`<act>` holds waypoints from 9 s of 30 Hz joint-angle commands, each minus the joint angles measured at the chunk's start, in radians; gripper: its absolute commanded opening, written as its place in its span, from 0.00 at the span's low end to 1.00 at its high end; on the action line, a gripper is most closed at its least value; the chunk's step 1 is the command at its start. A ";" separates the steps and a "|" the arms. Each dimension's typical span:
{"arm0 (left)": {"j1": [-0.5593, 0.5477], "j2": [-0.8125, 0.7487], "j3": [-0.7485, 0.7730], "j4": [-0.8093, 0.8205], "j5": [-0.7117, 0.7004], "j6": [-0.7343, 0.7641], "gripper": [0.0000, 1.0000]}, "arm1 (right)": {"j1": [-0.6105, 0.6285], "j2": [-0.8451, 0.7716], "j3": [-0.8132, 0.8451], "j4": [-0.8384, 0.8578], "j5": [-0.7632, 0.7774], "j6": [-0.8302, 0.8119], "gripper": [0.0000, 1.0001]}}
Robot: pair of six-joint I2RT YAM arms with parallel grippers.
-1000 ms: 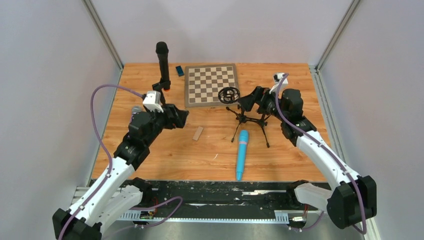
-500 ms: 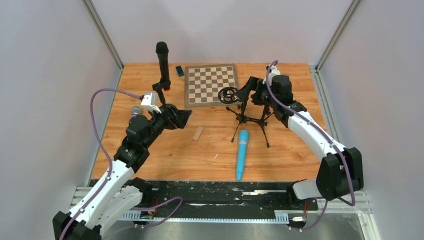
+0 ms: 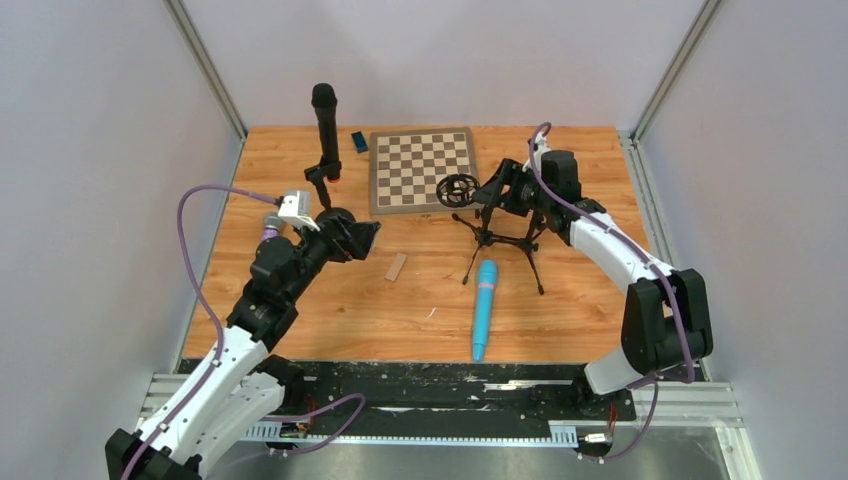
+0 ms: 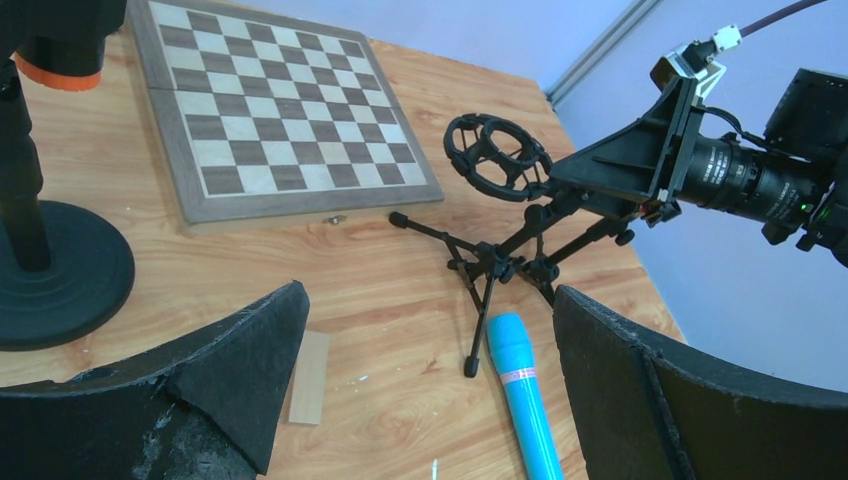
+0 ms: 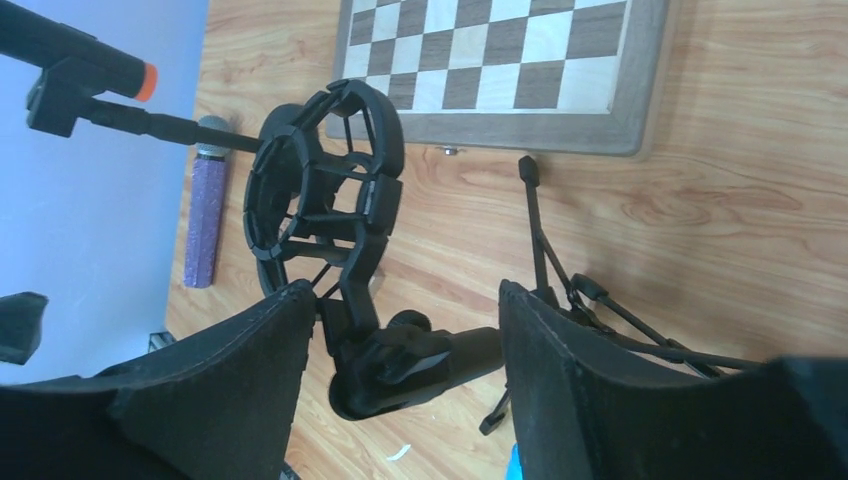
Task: Attach the microphones to the stand
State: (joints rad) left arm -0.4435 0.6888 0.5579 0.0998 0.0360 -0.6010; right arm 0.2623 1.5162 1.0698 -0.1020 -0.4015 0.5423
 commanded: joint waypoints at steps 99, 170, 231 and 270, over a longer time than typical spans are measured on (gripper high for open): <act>-0.002 0.003 0.022 -0.038 -0.070 0.081 1.00 | 0.114 0.252 0.195 0.164 -0.457 -0.035 0.95; 0.578 0.916 0.328 -0.563 -0.451 0.320 1.00 | 0.114 0.034 0.003 0.050 -0.277 -0.146 1.00; 0.461 -0.218 0.063 -0.458 0.332 0.193 0.00 | 0.114 -0.149 0.028 -0.042 -0.185 -0.218 1.00; -0.120 0.135 0.056 0.608 0.349 -0.129 0.00 | 0.262 -0.286 -0.205 0.813 -0.379 0.248 0.96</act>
State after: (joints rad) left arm -0.5449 0.8154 0.5655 0.5167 0.4477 -0.7155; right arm 0.5163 1.2678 0.8906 0.5194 -0.7521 0.7151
